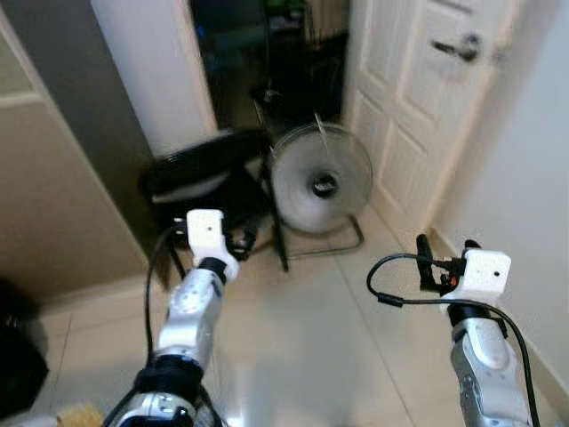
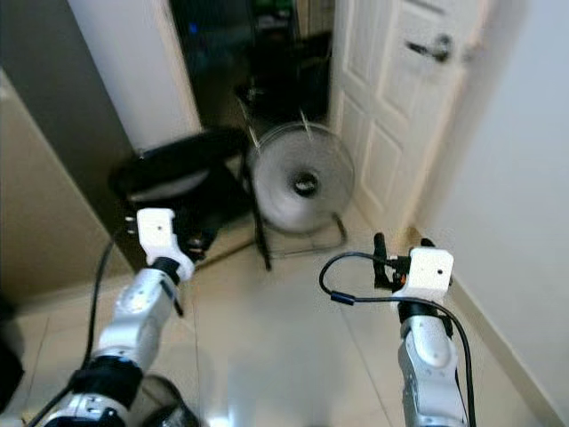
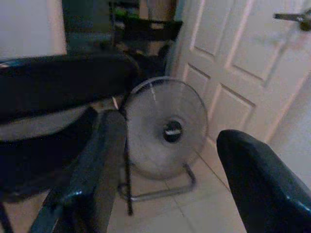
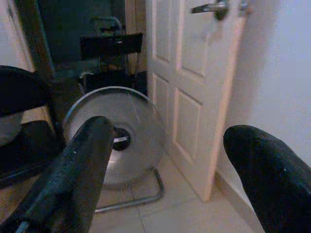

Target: Clean up the room

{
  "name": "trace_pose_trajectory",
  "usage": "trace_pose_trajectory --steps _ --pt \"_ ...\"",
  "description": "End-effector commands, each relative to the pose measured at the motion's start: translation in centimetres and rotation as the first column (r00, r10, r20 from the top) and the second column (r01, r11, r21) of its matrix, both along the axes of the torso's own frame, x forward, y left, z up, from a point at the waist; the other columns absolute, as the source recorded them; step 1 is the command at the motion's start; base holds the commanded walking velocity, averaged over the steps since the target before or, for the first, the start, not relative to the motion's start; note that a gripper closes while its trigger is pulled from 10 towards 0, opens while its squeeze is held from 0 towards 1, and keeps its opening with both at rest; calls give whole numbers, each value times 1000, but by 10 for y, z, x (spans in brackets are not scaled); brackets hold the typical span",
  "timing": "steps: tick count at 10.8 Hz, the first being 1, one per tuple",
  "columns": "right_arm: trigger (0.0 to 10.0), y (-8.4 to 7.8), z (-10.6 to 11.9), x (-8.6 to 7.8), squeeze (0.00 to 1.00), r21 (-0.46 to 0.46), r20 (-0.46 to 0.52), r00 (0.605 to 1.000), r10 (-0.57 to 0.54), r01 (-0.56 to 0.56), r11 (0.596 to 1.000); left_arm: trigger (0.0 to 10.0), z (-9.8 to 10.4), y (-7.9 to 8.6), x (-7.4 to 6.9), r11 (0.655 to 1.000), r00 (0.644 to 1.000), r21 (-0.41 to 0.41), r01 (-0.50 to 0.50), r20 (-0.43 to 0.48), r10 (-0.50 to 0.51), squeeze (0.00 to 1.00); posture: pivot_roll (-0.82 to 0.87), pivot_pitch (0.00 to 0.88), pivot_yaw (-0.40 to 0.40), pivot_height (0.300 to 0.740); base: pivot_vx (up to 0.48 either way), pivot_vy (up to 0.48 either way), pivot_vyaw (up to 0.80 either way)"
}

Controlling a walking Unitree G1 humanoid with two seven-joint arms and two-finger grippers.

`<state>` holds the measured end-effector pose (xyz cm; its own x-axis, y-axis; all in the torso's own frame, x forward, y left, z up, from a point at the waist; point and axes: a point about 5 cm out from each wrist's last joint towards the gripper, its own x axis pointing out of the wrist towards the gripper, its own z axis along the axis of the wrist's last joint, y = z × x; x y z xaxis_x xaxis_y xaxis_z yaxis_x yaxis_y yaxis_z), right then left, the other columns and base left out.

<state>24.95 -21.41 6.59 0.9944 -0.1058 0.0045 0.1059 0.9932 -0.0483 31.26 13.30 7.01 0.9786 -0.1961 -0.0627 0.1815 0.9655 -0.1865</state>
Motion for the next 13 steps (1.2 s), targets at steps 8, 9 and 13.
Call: trace_pose_trajectory --steps 8,9,13 --pt "10000 8 -6 0 325 19 -27 999 33 -33 999 10000 -3 10 -6 999 1000 49 -4 3 3 0 -191 0 55 740 350 0 0" --pt "10000 8 -7 2 322 16 -29 999 36 -36 999 10000 -3 10 -5 999 1000 50 -3 -3 3 0 -188 0 54 740 0 0 0" --pt "10000 9 -3 7 325 20 -21 999 40 -39 999 10000 0 18 -6 995 1000 97 -12 30 9 0 -184 0 62 740 0 0 0"
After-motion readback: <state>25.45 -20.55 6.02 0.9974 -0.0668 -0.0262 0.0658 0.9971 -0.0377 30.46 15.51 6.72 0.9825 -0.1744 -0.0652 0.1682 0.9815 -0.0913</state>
